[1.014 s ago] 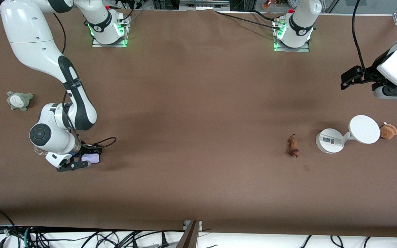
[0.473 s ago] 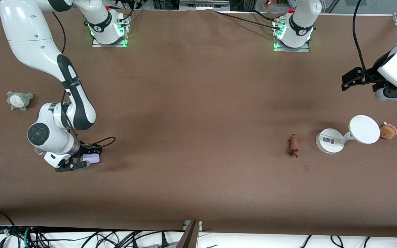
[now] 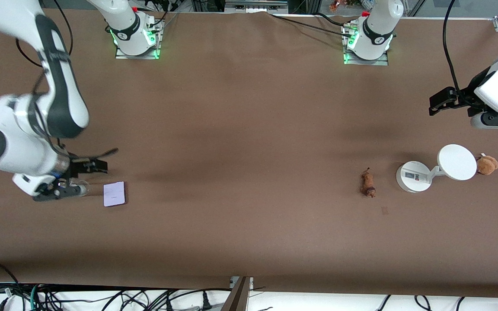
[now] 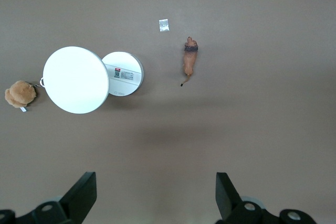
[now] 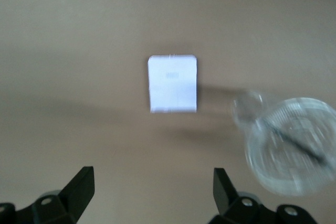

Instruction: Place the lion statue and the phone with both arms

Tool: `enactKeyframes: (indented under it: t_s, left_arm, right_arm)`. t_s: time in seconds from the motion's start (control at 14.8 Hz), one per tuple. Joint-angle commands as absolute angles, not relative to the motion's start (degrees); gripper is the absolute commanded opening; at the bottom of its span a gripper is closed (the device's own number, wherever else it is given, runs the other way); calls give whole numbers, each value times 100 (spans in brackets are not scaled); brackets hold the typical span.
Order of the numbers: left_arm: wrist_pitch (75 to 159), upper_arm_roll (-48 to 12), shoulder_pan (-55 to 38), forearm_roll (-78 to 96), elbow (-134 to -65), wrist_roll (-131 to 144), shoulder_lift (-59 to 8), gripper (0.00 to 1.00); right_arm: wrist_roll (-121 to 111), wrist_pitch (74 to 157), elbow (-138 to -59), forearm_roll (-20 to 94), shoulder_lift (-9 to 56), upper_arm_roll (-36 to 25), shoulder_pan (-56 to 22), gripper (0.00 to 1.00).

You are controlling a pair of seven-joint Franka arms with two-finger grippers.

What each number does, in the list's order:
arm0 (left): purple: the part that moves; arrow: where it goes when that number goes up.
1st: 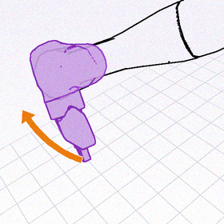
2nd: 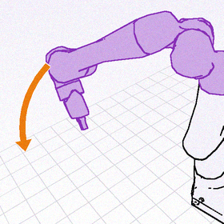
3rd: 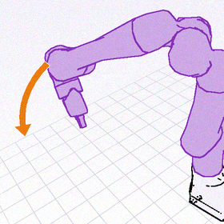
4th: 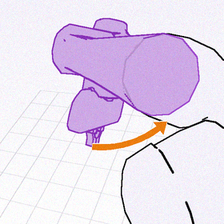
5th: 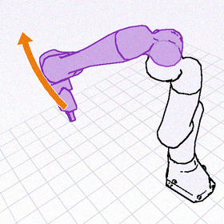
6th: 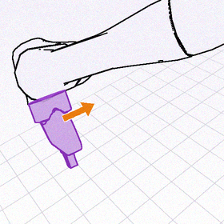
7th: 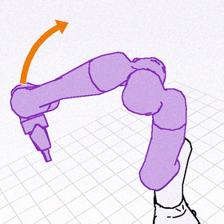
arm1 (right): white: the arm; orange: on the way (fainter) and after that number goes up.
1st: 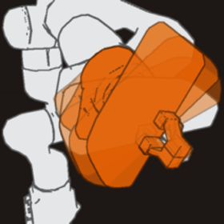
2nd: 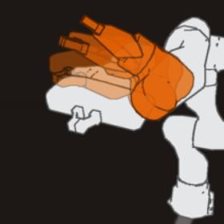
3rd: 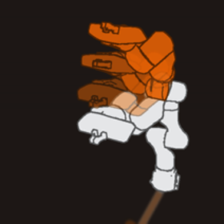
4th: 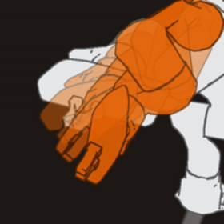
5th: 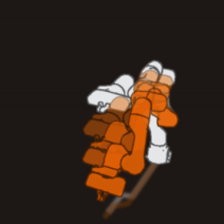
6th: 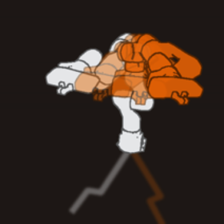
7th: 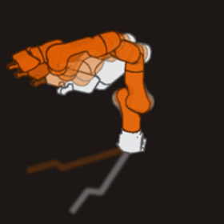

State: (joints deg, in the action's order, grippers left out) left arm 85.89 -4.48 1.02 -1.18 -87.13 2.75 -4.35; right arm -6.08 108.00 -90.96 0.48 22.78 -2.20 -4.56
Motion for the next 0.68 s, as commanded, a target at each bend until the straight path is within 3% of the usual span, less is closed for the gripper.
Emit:
enactKeyframes:
  t_s: [0.0, 0.41, 0.61]
  left_arm:
    - [8596, -483, 114, -272, -8613, 255, -466, 100]
    - [8596, -492, 114, -272, -8604, 255, -466, 100]
    - [8596, -492, 114, -272, -8604, 255, -466, 100]
  right_arm:
    - [-273, 10092, -9308, 132, 1409, -141, -431, 100]
    - [141, 8502, -9009, 88, 335, -167, -466, 100]
    - [176, 8139, -9079, 18, 290, -141, -475, 100]
